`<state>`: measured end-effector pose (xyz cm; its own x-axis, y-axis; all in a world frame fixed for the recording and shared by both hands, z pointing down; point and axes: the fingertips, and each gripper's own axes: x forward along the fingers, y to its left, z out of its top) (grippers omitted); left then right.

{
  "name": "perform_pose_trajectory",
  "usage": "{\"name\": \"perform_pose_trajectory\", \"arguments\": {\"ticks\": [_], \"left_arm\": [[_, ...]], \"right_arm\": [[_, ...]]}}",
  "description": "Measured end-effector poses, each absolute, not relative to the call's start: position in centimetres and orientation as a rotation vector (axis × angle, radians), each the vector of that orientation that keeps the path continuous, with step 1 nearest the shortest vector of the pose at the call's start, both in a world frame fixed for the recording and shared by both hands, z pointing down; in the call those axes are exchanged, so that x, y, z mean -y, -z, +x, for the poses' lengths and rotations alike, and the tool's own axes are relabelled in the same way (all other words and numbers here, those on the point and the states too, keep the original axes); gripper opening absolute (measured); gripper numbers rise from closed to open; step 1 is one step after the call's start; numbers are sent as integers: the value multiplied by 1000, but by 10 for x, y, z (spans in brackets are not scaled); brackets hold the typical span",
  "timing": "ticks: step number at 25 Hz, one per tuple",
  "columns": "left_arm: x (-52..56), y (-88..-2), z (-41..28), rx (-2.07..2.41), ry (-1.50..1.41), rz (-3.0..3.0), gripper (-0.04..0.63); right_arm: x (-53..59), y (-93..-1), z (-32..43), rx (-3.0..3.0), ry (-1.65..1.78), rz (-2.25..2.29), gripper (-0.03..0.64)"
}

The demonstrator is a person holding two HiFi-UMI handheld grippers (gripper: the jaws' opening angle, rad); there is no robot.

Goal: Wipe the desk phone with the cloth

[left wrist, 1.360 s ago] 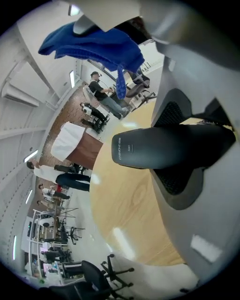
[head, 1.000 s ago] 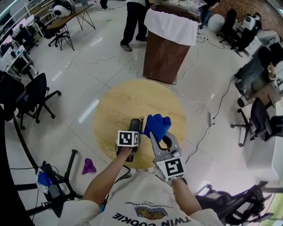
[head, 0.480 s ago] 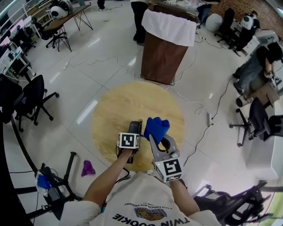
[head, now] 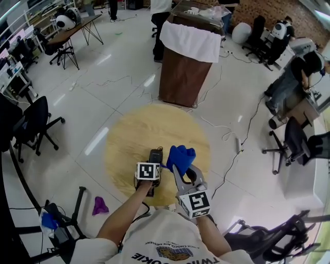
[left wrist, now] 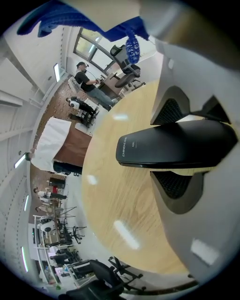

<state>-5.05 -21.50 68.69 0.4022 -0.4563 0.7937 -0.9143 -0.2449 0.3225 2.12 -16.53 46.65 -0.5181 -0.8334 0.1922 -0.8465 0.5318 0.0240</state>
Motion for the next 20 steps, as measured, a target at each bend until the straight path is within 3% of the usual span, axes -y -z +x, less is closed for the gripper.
{"name": "perform_pose_trajectory", "arguments": {"ticks": [12,20], "left_arm": [[219,-630,-73,1246,-532,2019,299],[186,-530,-90,1295,-215,2227,157]], "right_arm": [[135,-457,16,2535,-64,1496,63],[112,-441,10,2534,-70,1526,63]]}}
